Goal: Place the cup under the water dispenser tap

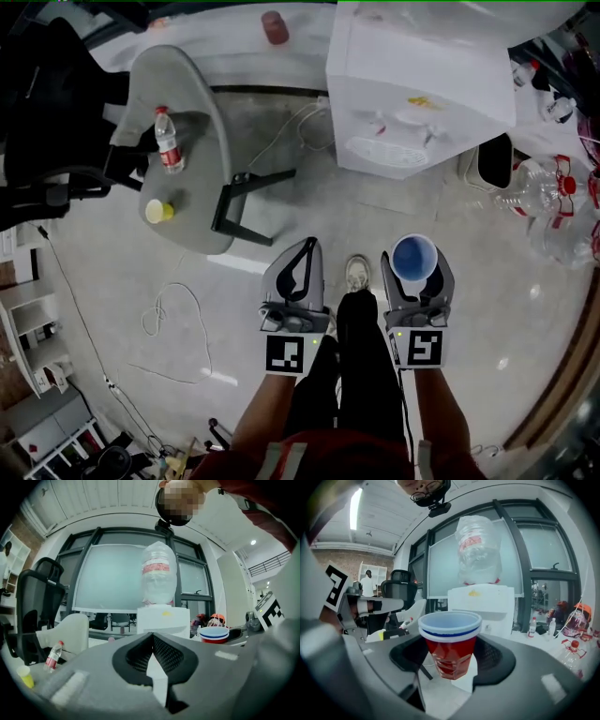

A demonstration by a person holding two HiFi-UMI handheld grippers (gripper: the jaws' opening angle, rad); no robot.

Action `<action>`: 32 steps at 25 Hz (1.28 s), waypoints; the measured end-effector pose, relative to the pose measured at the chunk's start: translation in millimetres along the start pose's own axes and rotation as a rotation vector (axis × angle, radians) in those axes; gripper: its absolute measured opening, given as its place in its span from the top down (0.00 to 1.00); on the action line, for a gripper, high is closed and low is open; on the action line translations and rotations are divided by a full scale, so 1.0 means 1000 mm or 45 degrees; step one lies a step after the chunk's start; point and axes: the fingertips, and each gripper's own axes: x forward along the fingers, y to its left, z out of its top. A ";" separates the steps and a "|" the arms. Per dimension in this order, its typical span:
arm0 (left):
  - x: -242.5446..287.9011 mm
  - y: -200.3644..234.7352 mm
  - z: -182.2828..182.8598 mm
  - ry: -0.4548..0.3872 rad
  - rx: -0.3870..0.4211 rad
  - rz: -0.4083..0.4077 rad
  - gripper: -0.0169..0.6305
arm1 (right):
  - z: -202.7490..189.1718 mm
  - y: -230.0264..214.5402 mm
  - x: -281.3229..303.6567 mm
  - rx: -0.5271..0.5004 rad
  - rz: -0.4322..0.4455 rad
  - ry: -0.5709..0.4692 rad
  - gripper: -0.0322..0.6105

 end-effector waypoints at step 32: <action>0.080 0.013 -0.233 0.228 0.002 -0.024 0.97 | -0.220 -0.013 0.143 0.030 0.056 0.150 0.50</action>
